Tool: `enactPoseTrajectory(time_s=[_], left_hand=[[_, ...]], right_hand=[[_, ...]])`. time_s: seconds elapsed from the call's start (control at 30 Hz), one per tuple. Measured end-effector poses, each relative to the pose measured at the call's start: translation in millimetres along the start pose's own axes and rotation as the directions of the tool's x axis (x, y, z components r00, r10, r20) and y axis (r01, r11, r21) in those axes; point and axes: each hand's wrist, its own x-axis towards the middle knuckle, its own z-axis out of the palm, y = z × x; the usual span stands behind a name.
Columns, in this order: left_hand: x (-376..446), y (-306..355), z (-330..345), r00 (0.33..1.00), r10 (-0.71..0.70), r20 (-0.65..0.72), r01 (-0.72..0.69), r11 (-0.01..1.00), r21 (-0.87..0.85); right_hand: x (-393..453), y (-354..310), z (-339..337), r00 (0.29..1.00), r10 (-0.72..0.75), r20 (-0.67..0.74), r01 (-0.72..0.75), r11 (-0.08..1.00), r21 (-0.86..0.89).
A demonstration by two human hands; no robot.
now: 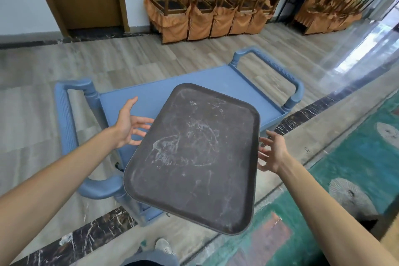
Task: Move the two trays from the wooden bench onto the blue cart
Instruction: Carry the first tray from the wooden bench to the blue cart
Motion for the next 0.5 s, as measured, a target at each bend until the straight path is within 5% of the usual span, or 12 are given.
enactPoseTrajectory(time_s=[0.5], left_hand=[[23.4,23.4,-94.4,0.944,-0.077,-0.321,0.039,0.992,-0.123]], right_hand=[[74.6,-72.2,169.1,0.971,-0.019,0.239,0.080,0.965,-0.249]])
